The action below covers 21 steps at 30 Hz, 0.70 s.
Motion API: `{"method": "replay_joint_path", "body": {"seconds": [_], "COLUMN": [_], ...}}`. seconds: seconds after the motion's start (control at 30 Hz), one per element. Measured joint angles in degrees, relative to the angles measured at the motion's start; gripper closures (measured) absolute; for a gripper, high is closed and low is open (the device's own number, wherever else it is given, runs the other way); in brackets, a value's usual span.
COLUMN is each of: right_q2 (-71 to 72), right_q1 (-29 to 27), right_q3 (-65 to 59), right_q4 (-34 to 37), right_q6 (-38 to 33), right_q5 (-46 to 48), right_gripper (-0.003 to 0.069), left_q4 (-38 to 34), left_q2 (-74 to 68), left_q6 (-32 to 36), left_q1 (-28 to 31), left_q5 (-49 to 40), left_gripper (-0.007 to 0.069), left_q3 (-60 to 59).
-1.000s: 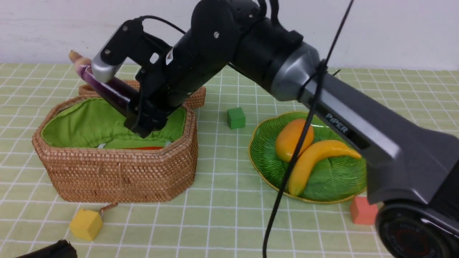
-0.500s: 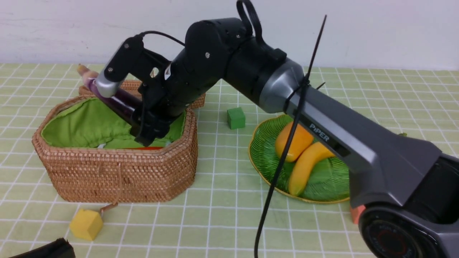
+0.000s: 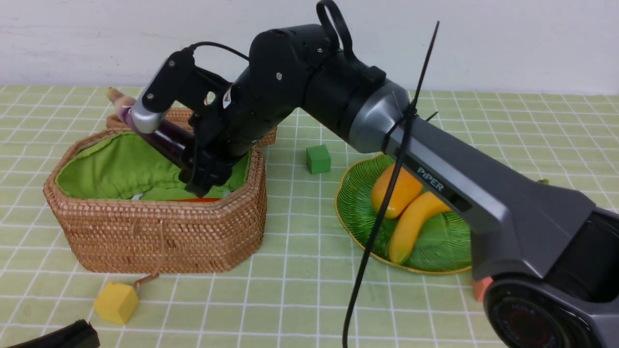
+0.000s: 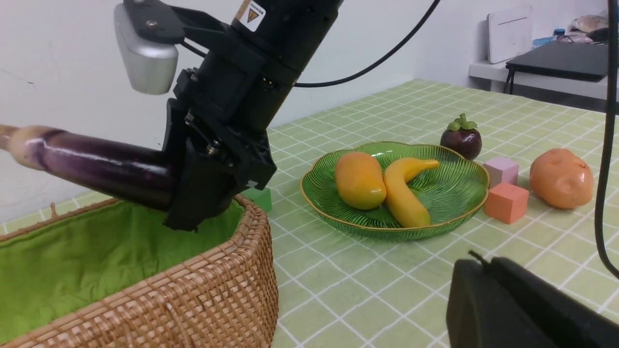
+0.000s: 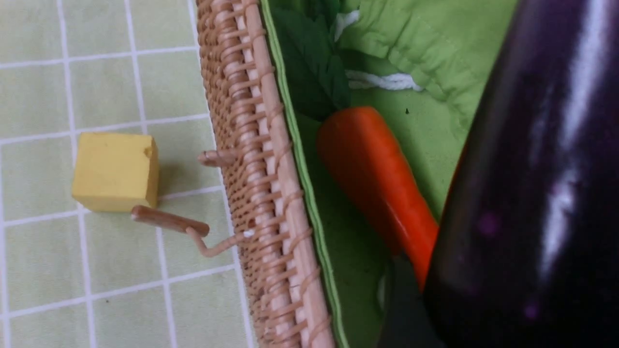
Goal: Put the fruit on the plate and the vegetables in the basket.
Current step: Grab an eggplant with your right arm and place it in the basket on the left.
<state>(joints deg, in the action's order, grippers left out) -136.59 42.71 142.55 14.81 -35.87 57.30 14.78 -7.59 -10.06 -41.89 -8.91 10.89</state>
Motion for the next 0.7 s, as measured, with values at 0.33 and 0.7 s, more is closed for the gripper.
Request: {"method": "replay_joint_path", "body": {"seconds": [0.33,0.7], "right_q2": [0.0,6.3], "right_q1": [0.0,0.0], "right_q3": [0.0,0.0], "right_q4": [-1.8,-2.5], "right_q6": [1.8,6.3], "right_q5": [0.0,11.1], "right_gripper": [0.0107,0.0172], "left_q4": [0.2,0.2], "left_q2": [0.0,0.0], "left_q6": [0.0,0.0], "left_q1": [0.0,0.0], "left_q5": [0.5,0.7], "left_gripper": [0.0617,0.0617], "left_q3": [0.0,0.0]}}
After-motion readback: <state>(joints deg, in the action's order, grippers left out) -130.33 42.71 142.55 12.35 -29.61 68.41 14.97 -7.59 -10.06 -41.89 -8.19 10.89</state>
